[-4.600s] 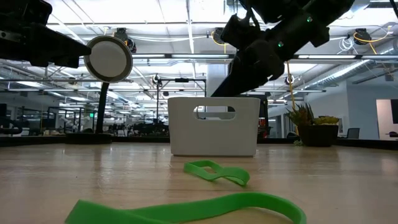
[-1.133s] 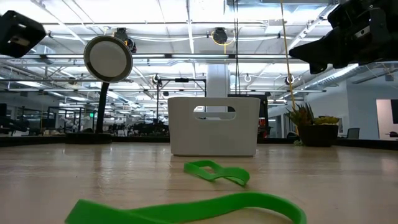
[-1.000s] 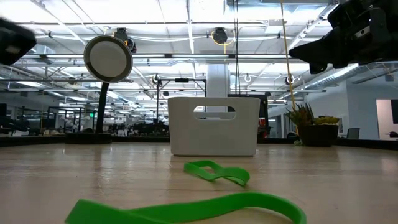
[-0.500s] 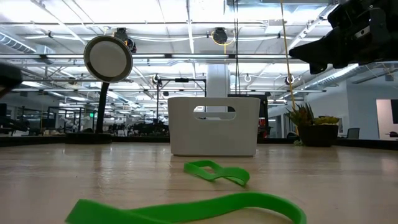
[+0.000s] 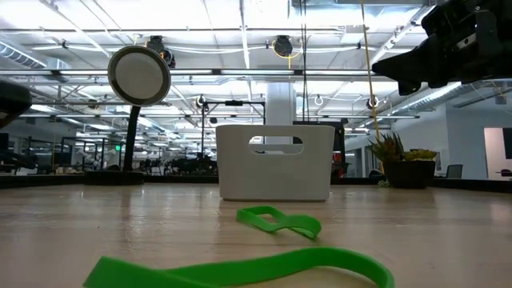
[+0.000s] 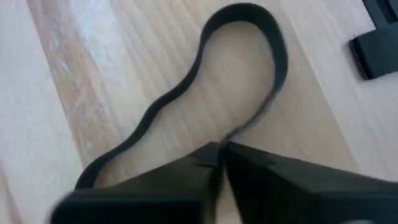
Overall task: Pick and place rubber bands into bin
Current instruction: Put the black rubber band into the gray bin
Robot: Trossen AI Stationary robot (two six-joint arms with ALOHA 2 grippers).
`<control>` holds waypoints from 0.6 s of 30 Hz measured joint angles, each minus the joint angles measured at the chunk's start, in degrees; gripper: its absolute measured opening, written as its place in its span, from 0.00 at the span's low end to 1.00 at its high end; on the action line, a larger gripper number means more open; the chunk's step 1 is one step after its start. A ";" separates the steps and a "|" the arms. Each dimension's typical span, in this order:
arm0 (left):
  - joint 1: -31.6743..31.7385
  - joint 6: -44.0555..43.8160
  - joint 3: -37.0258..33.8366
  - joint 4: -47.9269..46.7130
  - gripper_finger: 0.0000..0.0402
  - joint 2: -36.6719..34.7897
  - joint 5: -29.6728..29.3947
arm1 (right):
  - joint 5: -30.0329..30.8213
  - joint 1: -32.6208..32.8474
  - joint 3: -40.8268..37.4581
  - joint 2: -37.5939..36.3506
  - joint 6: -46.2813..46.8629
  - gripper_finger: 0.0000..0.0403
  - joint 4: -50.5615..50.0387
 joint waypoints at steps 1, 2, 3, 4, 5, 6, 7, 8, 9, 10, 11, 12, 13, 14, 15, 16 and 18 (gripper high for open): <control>0.28 -0.02 0.00 0.00 0.03 0.00 0.49 | 0.00 0.00 0.00 0.00 0.00 0.00 0.00; 0.51 0.01 -0.02 0.01 0.03 -0.15 1.01 | 0.00 0.00 0.00 0.00 -0.02 0.00 0.00; 0.67 0.14 -0.09 0.01 0.03 -0.49 1.28 | 0.00 0.00 0.00 0.00 -0.01 0.00 0.00; 0.71 0.83 -0.09 0.01 0.03 -1.03 1.31 | 0.00 0.00 0.01 0.00 0.00 0.00 0.00; 0.70 1.84 -0.10 0.01 0.02 -1.82 1.27 | 0.00 0.00 0.00 0.00 0.00 0.00 0.00; 0.72 3.04 -0.30 -0.28 0.02 -2.70 0.96 | 0.00 0.00 0.01 0.00 -0.01 0.00 0.00; 0.72 4.24 -0.40 -1.23 0.01 -3.90 -0.21 | 0.00 0.00 0.02 0.00 -0.02 0.00 0.00; 0.70 5.40 -0.67 -2.90 0.01 -5.78 -2.25 | 0.00 0.00 0.02 0.00 -0.02 0.00 0.00; 0.70 6.60 -0.70 -2.93 0.02 -7.90 -4.49 | 0.00 0.00 0.02 0.00 0.00 0.00 0.00; 0.70 7.74 -0.44 -2.73 0.02 -10.20 -6.73 | 0.00 0.00 0.02 0.00 0.00 0.00 0.00; 0.64 8.57 -0.24 -3.35 0.01 -13.05 -9.24 | 0.00 0.00 0.02 0.01 0.00 0.00 0.00; 0.59 9.54 -0.20 -4.47 0.01 -15.70 -11.54 | 0.00 0.00 0.03 0.13 0.00 0.00 0.05; 0.61 10.67 -0.25 -5.89 0.01 -18.35 -13.81 | 0.00 0.00 0.04 0.18 -0.01 0.00 0.01; 0.61 11.69 -0.39 -6.92 0.01 -20.97 -15.78 | 0.00 0.00 0.04 0.22 0.00 0.00 -0.07; 0.61 12.98 -0.39 -7.24 0.01 -23.53 -17.89 | 0.00 0.00 0.04 0.32 0.00 0.00 0.01; 0.61 14.28 -0.39 -7.36 0.01 -26.41 -19.92 | 0.01 0.00 0.07 0.50 0.00 0.00 0.14; 0.61 16.77 -0.25 -7.63 0.01 -31.72 -23.32 | 0.00 0.00 0.07 0.58 -0.02 0.00 -0.13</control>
